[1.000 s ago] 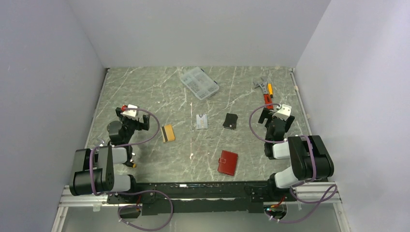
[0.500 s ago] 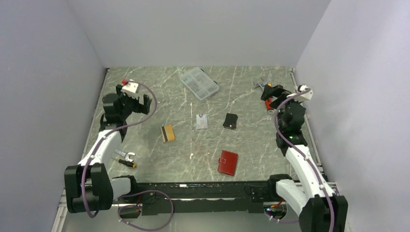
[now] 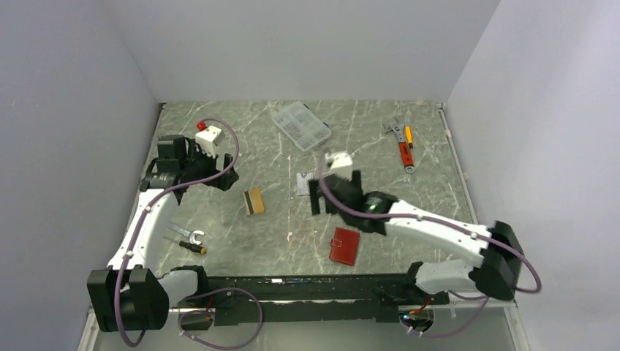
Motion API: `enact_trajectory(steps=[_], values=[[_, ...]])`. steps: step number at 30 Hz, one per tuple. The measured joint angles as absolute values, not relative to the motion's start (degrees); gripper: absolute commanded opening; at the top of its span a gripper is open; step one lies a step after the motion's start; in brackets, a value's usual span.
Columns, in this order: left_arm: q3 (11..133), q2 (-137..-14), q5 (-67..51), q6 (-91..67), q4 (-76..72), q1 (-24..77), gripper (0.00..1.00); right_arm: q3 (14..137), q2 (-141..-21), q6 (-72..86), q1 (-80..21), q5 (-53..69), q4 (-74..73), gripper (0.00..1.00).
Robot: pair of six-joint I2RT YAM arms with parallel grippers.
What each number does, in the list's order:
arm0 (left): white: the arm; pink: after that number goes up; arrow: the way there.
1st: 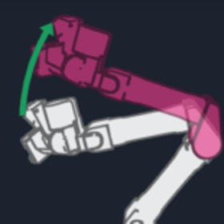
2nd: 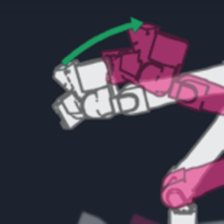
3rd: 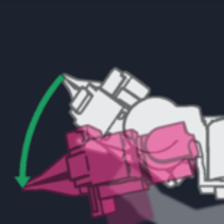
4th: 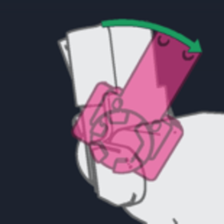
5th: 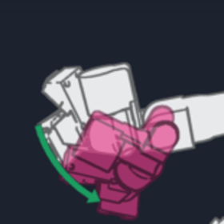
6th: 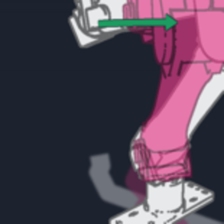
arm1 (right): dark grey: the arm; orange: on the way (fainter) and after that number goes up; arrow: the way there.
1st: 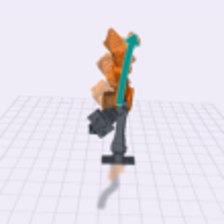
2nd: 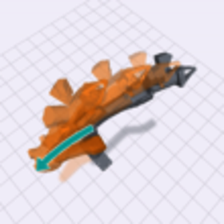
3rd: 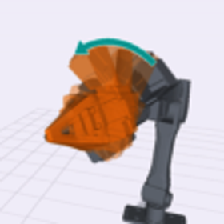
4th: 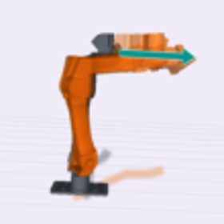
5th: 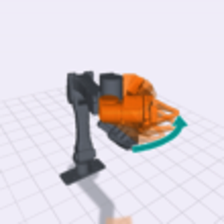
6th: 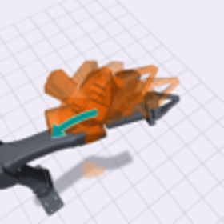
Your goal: Put the credit cards into the card holder
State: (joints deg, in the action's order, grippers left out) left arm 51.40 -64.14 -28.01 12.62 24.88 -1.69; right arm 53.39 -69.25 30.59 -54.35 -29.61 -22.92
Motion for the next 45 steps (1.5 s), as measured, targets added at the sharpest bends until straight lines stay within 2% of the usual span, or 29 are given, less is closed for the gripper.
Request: enact_trajectory(steps=[4, 8, 15, 21, 30, 37, 40, 43, 45], values=[[51.68, -63.83, -29.21, 13.04, 29.5, -0.8, 0.99, 56.23, -78.39, 38.46, -67.02, -36.53, -36.1, 0.99], [51.68, -63.72, -29.78, 13.85, 31.7, -0.49, 0.99, 56.34, -83.42, 44.47, -73.01, -38.65, -43.75, 0.96], [51.13, -63.64, -29.78, 13.8, 31.97, 1.89, 0.99, 55.64, -84.42, 53.39, -75.0, -38.54, -50.43, 0.92], [49.63, -63.64, -29.58, 13.8, 31.94, 3.31, 0.99, 48.49, -82.43, 55.57, -75.48, -34.06, -47.9, 0.93], [49.39, -63.64, -28.82, 13.67, 31.2, 3.77, 0.99, 46.92, -84.44, 55.66, -75.42, -30.0, -42.94, 0.89], [49.39, -63.64, -28.58, 13.15, 30.98, 4.51, 0.99, 44.36, -84.6, 55.64, -73.06, -28.93, -40.93, 0.71], [49.39, -63.64, -28.42, 13.02, 30.98, 4.6, 0.99, 44.38, -85.17, 55.59, -72.55, -29.26, -39.88, 0.57], [49.39, -63.64, -28.23, 13.04, 31.05, 4.69, 0.97, 44.58, -85.91, 55.37, -72.55, -29.78, -38.87, 0.38], [49.39, -63.64, -28.23, 13.04, 31.05, 4.71, 0.95, 44.69, -86.3, 55.11, -72.38, -30.41, -38.46, 0.31]])
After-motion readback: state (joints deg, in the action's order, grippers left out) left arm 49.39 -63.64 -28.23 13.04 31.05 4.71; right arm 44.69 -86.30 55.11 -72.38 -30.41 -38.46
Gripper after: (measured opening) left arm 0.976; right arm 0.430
